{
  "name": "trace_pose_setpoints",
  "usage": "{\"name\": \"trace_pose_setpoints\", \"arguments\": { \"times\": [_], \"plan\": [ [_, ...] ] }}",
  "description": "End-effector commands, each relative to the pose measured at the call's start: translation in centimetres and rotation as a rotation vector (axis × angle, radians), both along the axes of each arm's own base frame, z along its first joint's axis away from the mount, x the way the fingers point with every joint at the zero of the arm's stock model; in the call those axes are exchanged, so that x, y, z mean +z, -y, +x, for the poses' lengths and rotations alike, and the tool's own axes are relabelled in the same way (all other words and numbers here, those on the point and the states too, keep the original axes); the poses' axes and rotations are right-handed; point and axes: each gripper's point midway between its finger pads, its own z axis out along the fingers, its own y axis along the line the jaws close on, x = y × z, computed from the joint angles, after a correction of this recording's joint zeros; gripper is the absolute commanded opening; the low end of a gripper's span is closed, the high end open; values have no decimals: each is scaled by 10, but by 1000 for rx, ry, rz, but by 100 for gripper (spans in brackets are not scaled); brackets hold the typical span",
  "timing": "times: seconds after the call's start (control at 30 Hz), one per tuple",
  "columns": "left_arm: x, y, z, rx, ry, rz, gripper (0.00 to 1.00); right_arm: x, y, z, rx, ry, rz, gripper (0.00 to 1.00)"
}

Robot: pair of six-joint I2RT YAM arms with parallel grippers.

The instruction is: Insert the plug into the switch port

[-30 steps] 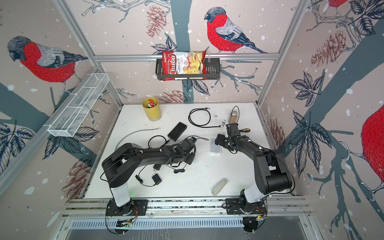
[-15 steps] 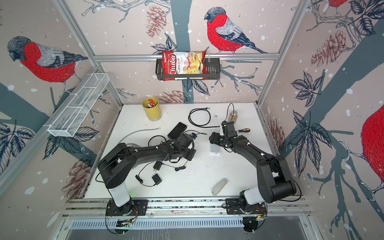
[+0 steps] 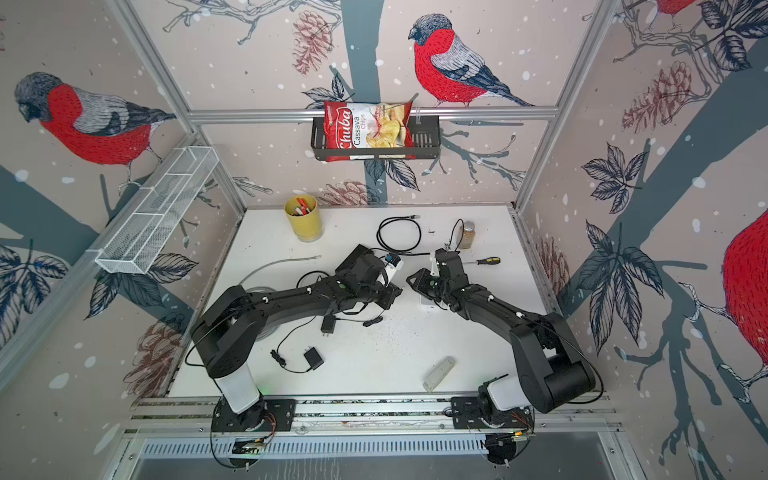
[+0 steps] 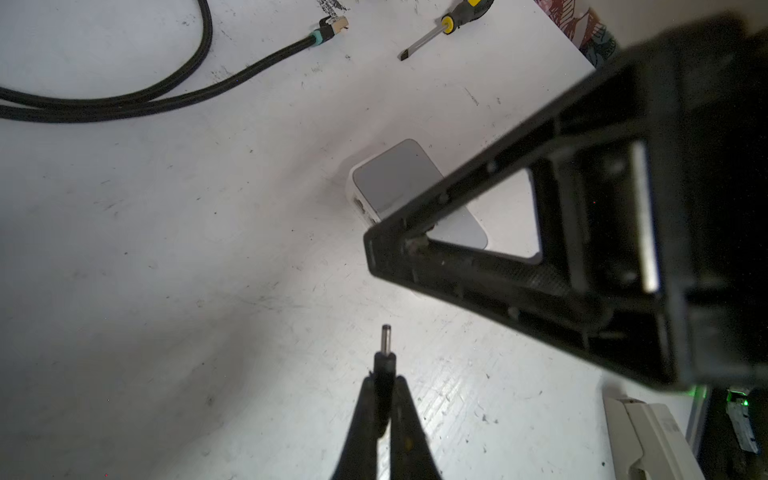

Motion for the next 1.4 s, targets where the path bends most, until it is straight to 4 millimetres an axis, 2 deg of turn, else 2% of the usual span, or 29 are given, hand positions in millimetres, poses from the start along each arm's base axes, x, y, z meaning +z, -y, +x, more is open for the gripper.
{"name": "trace_pose_setpoints", "arguments": {
  "times": [0.0, 0.2, 0.4, 0.53, 0.6, 0.63, 0.7, 0.8, 0.9, 1.07, 1.2, 1.37],
  "plan": [
    [8, 6, 3, -11, 18, -43, 0, 10, -14, 2, 15, 18, 73, 33],
    [6, 3, 2, -2, 10, -43, 0, 14, -20, -2, 28, 26, 83, 30],
    [8, 0, 2, 11, 14, -49, 0, 8, -28, -9, 63, 5, 61, 24],
    [7, -2, 3, 14, 16, -51, 0, 4, -27, -10, 55, 2, 38, 24],
    [4, -4, 3, 9, 14, -41, 0, 1, -22, -8, 38, 0, 16, 28],
    [0, -4, 0, -8, 9, -27, 0, 1, -19, -7, 29, 0, 10, 30],
    [-11, -5, -9, -49, 2, 19, 11, 0, -9, -5, -3, 1, -11, 34],
    [-35, -5, -30, -128, 29, 126, 24, -3, 14, 1, -54, 1, -54, 35],
    [-57, -6, -32, -144, 43, 187, 31, -6, 43, 7, -115, -2, -87, 35],
    [-65, 5, -20, -128, 55, 192, 35, -8, 74, 8, -166, -8, -118, 35],
    [-74, 13, -18, -166, 47, 215, 34, -6, 86, 5, -188, -2, -110, 35],
    [-89, 13, -21, -197, 51, 288, 26, -8, 93, 3, -198, 0, -106, 35]
  ]
}}
